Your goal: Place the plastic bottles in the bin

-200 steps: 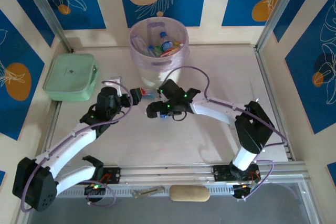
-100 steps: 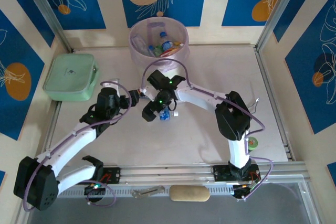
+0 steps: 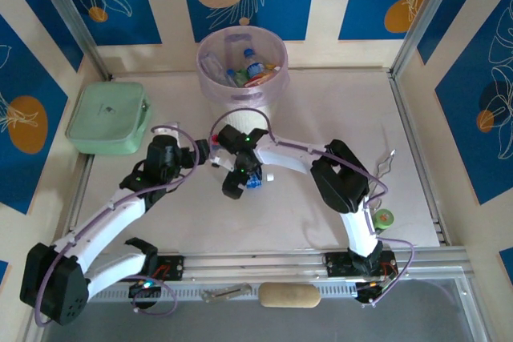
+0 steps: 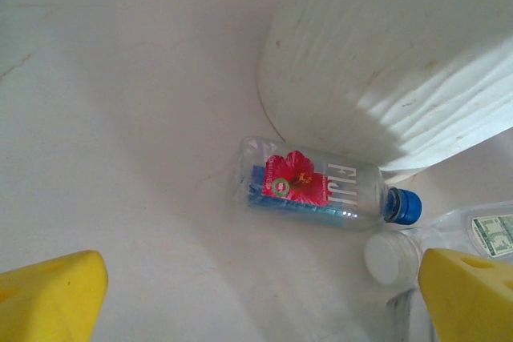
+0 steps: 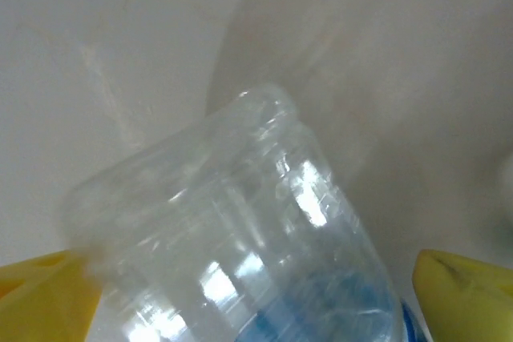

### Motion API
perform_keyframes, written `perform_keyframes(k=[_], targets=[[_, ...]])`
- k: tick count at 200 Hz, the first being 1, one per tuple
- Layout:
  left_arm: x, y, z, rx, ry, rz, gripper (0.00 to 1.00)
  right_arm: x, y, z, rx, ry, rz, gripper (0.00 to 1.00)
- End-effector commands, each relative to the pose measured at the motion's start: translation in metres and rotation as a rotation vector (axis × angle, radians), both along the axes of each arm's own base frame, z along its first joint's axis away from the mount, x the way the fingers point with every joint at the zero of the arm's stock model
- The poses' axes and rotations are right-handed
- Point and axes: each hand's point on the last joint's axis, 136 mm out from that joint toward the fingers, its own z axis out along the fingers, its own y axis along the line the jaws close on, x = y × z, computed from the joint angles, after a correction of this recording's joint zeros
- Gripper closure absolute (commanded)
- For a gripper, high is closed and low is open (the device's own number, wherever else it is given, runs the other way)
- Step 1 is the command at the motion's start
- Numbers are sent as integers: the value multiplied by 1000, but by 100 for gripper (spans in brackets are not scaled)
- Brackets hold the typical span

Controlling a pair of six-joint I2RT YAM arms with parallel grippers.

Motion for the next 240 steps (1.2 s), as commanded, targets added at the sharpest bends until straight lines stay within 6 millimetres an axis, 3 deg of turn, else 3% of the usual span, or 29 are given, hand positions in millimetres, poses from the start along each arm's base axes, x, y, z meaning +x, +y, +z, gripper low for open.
perform_keyframes(k=[1,35,72,131,198,240], targets=[[7,-7,22,-86,-60,-21,1,-9,-1,-16,-45,-18,45,1],[11,-3,23,-122,-60,-4,1,-12,-5,-31,-87,-30,54,0],[12,2,20,-144,-52,14,0,-14,-8,-34,-94,-31,58,3],[11,7,17,-168,-47,33,1,-17,-1,-31,-68,-29,53,16],[7,20,17,-157,-56,68,1,-13,10,-5,32,-84,41,47],[7,33,19,-143,-68,103,1,-5,16,35,175,-104,-30,52]])
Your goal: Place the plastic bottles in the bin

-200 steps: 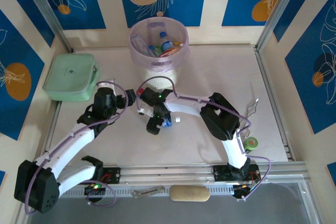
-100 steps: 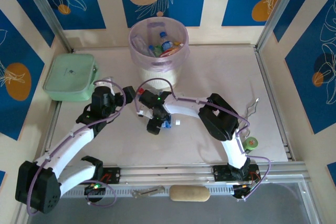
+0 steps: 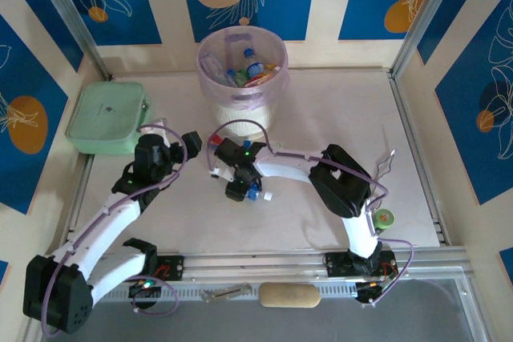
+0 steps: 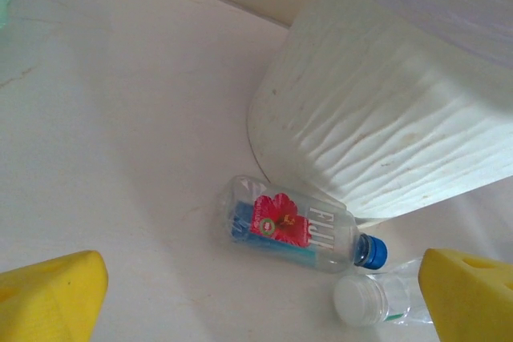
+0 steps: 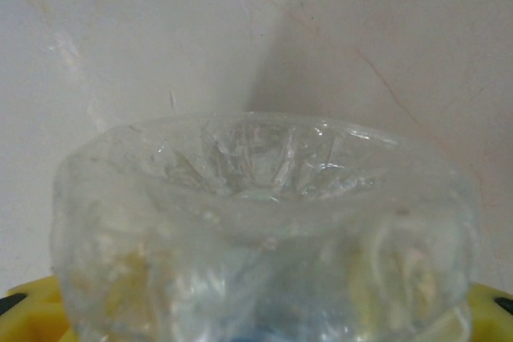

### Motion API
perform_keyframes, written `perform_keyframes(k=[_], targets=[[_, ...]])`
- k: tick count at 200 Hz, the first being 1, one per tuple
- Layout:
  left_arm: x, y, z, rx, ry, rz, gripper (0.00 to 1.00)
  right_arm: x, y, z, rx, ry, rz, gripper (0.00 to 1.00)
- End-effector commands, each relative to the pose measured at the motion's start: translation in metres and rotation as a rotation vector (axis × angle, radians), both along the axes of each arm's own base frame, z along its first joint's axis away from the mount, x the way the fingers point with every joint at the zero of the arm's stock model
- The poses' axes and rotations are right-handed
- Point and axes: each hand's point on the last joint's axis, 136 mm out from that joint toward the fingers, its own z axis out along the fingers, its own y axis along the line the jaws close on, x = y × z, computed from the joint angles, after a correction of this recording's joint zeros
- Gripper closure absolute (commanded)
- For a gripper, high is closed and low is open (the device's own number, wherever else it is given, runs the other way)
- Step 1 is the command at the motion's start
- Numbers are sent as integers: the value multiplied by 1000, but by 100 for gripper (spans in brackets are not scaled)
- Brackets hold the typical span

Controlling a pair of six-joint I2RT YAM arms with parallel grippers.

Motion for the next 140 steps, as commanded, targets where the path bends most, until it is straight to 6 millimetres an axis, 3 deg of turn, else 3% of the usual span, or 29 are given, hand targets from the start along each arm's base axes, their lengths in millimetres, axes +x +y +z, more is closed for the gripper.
perform_keyframes(k=[1,27,58,140], targets=[[-1,12,-1,8,-5,35,1,5,13,46,161,-17,-44,52],[1,17,-3,-8,4,47,0,15,16,91,316,-16,-110,53],[2,19,-13,-58,24,56,1,31,12,160,522,-42,-178,53],[6,6,-48,-180,117,16,1,81,-26,338,966,-186,-305,53]])
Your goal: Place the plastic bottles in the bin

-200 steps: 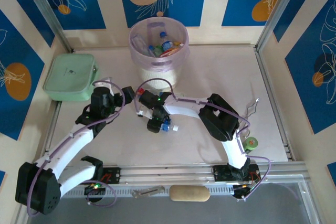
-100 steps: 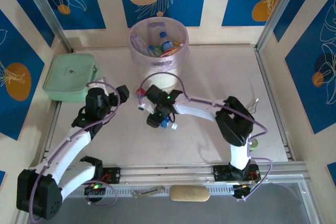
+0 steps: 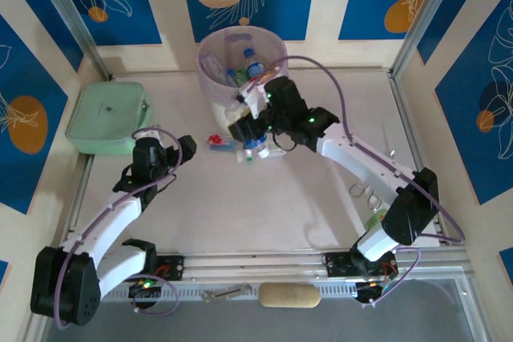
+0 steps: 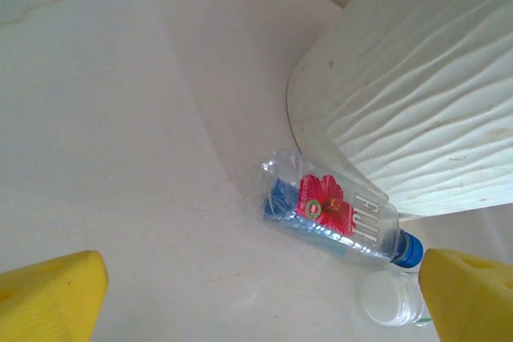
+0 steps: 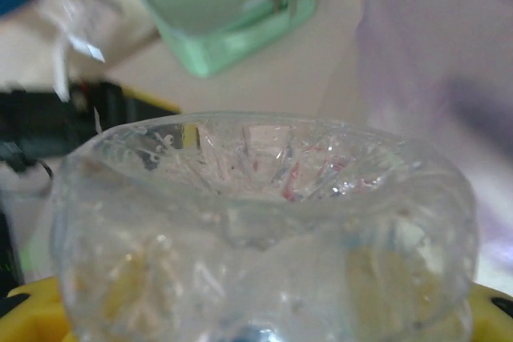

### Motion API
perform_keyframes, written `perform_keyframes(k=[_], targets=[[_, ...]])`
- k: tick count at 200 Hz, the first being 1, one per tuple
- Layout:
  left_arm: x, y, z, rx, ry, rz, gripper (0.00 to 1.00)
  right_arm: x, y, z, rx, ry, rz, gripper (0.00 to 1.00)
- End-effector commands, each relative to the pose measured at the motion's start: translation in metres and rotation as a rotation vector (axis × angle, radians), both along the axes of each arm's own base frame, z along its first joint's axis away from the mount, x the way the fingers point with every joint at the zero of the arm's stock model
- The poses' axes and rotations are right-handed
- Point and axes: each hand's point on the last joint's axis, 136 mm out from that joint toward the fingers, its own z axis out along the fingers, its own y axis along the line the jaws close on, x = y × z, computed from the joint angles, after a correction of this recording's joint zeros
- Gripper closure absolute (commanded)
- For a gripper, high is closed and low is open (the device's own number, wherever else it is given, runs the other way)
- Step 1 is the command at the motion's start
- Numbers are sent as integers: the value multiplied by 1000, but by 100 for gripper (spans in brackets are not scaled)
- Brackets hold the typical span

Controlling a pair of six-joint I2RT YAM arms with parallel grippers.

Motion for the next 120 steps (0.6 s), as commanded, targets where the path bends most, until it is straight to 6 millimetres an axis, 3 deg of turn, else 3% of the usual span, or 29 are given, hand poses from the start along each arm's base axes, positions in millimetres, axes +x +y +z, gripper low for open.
perform_keyframes(k=[1,33,61,88,120], targets=[[3,-10,-3,-75,-2,-31,1,7,-8,72,187,-50,-16,53],[6,-29,-3,-122,2,-128,1,42,-32,124,260,-153,-144,53],[7,-46,-2,-146,10,-227,1,82,-47,154,314,-212,-242,53],[5,-51,-2,-144,18,-267,1,131,-56,165,314,-264,-335,53],[-1,-51,-8,-116,34,-285,1,185,-52,156,306,-248,-381,53]])
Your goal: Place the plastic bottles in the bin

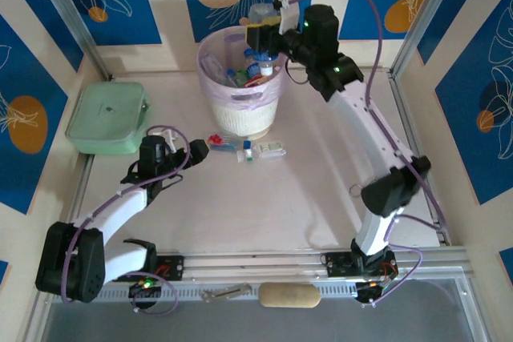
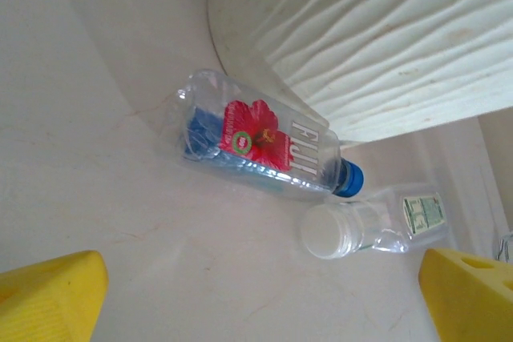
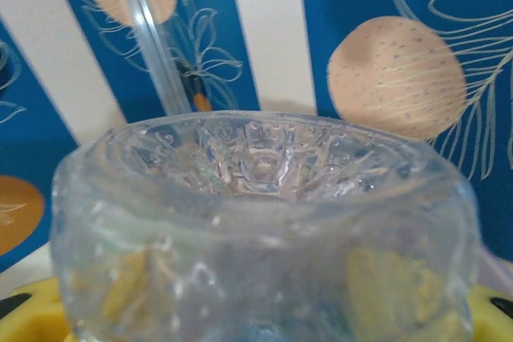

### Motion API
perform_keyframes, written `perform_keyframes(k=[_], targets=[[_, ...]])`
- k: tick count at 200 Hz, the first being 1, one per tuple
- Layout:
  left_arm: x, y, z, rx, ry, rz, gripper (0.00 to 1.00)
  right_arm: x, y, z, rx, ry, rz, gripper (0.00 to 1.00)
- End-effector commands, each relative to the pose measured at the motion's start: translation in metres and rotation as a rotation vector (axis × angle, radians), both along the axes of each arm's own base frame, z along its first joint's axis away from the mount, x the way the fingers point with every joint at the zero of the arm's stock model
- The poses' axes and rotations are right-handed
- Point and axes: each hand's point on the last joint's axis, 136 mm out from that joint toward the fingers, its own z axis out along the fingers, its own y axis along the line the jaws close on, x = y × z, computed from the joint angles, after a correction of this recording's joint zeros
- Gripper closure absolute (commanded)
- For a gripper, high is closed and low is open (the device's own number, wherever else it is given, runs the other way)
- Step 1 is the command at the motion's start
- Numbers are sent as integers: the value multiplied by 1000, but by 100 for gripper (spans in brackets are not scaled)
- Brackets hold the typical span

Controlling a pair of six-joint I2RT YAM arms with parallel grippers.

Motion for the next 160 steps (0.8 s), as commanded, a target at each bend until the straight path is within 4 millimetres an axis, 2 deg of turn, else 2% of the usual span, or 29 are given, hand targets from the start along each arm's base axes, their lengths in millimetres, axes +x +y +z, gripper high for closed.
perform_keyframes(k=[1,18,27,39,40,59,91,137,160], targets=[[1,-4,13,8,-39,-50,1,41,1,-18,1,48,-55,53],[-2,-3,10,22,-34,-54,0,62,6,-26,-6,77,-62,53],[-3,-2,9,27,-32,-54,1,73,11,-39,-17,105,-62,53],[-5,-2,8,31,-29,-55,0,81,14,-42,-18,115,-63,53],[-5,-1,7,32,-28,-55,1,83,16,-48,-21,124,-62,53],[-7,-1,5,42,-25,-58,1,91,21,-69,-21,180,-56,53],[-8,0,2,55,-19,-60,1,93,33,-106,-45,264,-34,52],[-5,-1,2,44,-16,-56,1,87,42,-128,-103,296,-13,49],[-4,-3,2,31,-13,-58,1,86,47,-138,-135,303,-8,43]])
